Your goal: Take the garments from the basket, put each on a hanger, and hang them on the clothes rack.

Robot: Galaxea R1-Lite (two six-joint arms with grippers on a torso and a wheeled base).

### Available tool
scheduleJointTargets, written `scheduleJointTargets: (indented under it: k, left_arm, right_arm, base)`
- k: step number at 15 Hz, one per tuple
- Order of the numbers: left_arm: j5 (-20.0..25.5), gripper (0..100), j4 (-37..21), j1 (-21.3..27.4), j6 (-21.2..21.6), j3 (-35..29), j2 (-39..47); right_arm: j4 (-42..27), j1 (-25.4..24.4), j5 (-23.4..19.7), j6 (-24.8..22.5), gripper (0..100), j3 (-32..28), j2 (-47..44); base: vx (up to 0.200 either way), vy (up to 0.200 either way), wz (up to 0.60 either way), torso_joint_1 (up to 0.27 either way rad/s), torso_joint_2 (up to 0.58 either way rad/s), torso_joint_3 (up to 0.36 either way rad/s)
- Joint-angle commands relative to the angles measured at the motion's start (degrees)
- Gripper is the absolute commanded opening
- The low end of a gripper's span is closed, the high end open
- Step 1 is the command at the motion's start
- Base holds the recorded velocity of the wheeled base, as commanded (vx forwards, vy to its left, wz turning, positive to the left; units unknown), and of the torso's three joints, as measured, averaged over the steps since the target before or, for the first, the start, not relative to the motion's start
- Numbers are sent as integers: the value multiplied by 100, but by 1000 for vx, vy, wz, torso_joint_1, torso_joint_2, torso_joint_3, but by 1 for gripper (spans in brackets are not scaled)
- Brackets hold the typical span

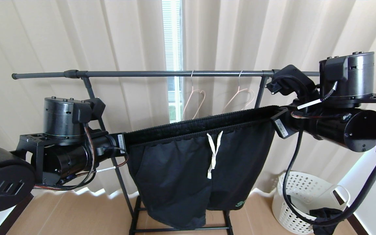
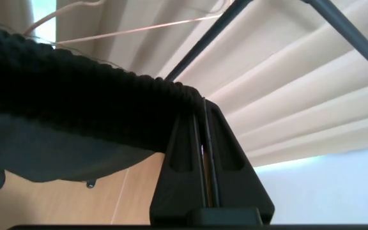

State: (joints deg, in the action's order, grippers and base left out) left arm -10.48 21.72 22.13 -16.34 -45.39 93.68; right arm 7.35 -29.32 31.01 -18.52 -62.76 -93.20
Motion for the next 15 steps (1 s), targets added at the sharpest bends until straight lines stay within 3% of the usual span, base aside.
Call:
scheduleJointTargets:
  k: [1, 5, 7, 11, 15]
  left_arm:
    - [29, 0, 25, 160, -1, -155, -8]
    - [2, 0, -415, 196, 676, -1095, 168]
    - [11, 0, -775, 196, 667, -1640, 405]
    - [20, 0, -819, 284, 799, -2449, 862]
    - [82, 0, -792, 380, 429, -2888, 1205]
  right_arm:
    - [-41, -250, -8, -3, 0, 132, 170]
    - [-480, -593, -8, -161, 0, 246, 372]
    - [-788, -821, -16, -214, 0, 326, 425]
    - [-1306, -1647, -78, -284, 0, 475, 610]
    - [-1667, -2465, -781, -275, 0, 475, 733]
  base:
    - [0, 0, 0, 0, 0, 0]
    - [0, 0, 0, 0, 0, 0]
    - [0, 0, 0, 0, 0, 0]
    - [0, 0, 0, 0, 0, 0]
    - [0, 0, 0, 0, 0, 0]
